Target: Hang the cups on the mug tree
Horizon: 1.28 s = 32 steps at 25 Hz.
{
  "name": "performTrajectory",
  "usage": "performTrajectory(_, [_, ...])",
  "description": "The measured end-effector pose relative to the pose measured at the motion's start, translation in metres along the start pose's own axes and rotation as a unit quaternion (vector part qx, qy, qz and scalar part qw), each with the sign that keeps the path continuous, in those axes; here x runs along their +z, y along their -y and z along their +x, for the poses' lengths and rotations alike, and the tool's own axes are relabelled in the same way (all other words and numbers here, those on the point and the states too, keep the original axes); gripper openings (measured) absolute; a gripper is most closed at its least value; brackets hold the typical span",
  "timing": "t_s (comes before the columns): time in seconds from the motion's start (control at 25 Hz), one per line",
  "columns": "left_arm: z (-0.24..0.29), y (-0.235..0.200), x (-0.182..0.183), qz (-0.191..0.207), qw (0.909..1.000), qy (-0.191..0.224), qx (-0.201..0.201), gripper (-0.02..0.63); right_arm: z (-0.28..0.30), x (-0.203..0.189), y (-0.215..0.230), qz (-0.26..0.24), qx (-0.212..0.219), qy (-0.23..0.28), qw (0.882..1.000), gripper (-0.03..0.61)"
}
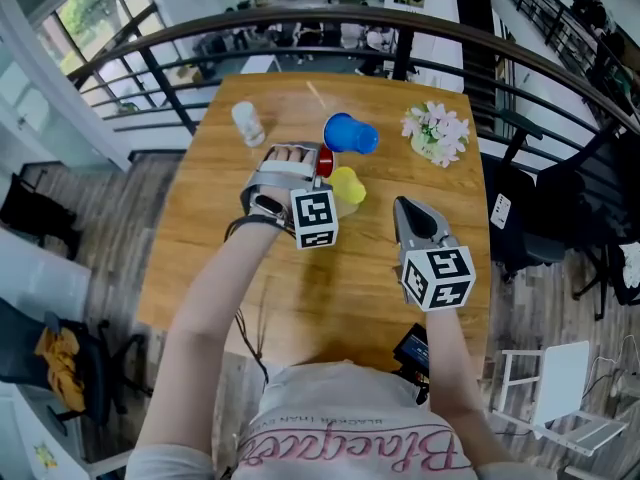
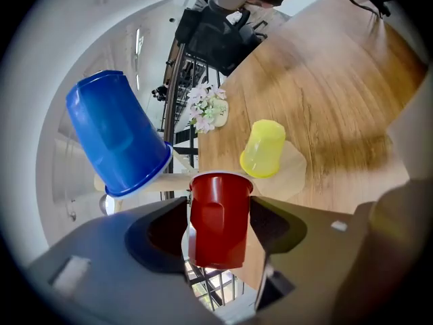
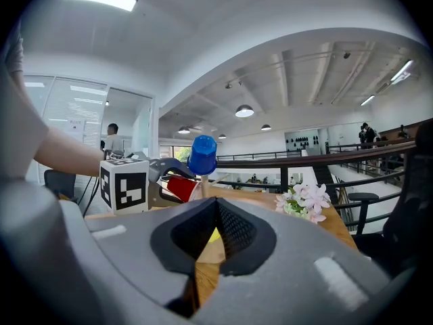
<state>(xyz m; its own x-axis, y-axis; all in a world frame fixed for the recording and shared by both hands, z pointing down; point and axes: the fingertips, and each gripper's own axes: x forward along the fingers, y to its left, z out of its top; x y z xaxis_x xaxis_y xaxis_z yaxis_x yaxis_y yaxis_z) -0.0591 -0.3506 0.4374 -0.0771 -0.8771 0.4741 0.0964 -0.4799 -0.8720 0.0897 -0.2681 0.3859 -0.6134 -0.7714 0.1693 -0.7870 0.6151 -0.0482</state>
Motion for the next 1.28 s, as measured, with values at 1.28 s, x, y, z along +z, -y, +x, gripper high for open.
performTrajectory(1.28, [-0.123,-0.078,-0.045,-0.453,0.8775,0.088,0.129,0.407,-0.033,0.049,-0.01,-0.109,0.06,0.036,0.992,0.002])
